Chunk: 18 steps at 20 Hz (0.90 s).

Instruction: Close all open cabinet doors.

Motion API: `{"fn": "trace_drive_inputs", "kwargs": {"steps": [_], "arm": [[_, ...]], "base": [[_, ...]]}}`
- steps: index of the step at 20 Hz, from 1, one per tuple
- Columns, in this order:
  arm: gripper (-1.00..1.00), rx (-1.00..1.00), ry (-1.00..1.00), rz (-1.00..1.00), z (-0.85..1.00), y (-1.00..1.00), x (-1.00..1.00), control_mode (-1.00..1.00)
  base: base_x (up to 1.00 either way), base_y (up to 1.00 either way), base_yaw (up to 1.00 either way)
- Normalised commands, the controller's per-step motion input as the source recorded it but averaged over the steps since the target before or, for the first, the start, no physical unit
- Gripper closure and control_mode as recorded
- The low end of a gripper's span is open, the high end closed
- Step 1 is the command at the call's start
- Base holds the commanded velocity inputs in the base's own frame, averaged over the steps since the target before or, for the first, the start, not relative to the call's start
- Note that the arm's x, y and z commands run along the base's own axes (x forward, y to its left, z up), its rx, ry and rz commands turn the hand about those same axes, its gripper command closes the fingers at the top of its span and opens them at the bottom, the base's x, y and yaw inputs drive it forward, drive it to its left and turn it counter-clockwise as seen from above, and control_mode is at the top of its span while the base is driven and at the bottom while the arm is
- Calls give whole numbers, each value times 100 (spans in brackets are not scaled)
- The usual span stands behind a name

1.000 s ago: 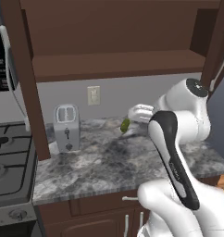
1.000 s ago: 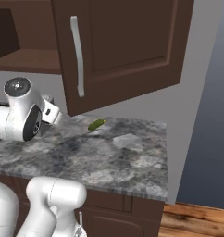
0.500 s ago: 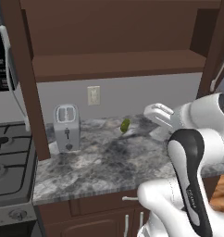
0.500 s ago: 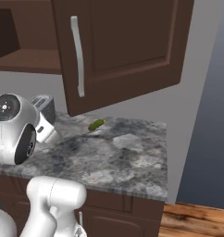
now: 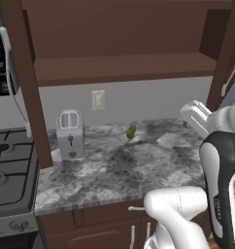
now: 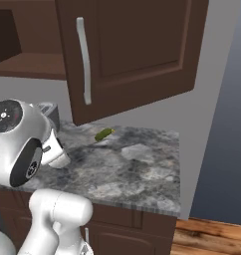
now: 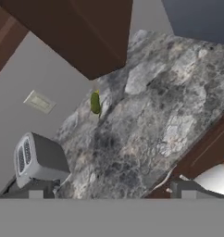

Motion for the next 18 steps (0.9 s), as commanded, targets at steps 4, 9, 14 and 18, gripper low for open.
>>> {"fn": "trace_drive_inputs", "kwargs": {"steps": [4,9,14,18], "arm": [[-100,12,8,-17,15,-67,-32,-100],[-100,11,10,-12,13,-69,-23,-100],[-100,10,15,-11,14,-65,-13,-100],[-100,7,13,-2,9,-59,0,-100]], "base": [[0,0,0],[0,0,0],[0,0,0],[0,0,0]]}}
